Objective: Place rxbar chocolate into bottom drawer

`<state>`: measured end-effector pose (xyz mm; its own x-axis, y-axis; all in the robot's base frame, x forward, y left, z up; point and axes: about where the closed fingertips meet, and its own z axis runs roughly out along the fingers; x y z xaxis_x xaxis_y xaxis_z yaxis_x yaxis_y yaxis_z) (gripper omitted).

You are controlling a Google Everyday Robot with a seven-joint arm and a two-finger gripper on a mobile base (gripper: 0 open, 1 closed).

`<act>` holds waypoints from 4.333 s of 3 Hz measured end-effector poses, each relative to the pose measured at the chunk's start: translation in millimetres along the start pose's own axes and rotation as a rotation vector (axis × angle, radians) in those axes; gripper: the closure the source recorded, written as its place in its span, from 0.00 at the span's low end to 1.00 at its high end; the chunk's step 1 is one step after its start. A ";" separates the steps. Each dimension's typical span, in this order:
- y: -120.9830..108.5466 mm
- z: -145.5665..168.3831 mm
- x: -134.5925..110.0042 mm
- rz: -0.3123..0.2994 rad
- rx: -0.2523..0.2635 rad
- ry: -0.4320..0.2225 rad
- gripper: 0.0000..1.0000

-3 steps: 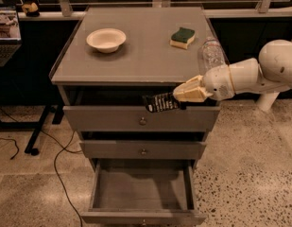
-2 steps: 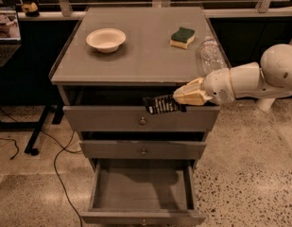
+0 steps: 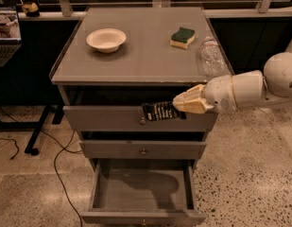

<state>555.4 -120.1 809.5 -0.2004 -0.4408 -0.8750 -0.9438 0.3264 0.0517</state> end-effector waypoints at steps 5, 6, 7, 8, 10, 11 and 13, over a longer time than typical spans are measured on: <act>65.6 75.8 91.0 -0.005 0.145 -0.018 1.00; 60.3 81.4 124.8 0.053 0.172 0.006 1.00; 51.8 87.6 168.6 0.102 0.203 0.004 1.00; 42.0 96.9 212.8 0.150 0.226 -0.012 1.00; 29.5 122.1 289.1 0.237 0.230 0.029 1.00; 24.3 134.0 314.3 0.273 0.230 0.057 1.00; 17.6 145.4 332.5 0.294 0.218 0.095 1.00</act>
Offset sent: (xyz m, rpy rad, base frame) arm -0.0948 0.0329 -0.0720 0.0277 -0.1705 -0.1663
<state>510.4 -139.3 449.5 -0.4873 -0.3738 -0.7892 -0.7664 0.6161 0.1814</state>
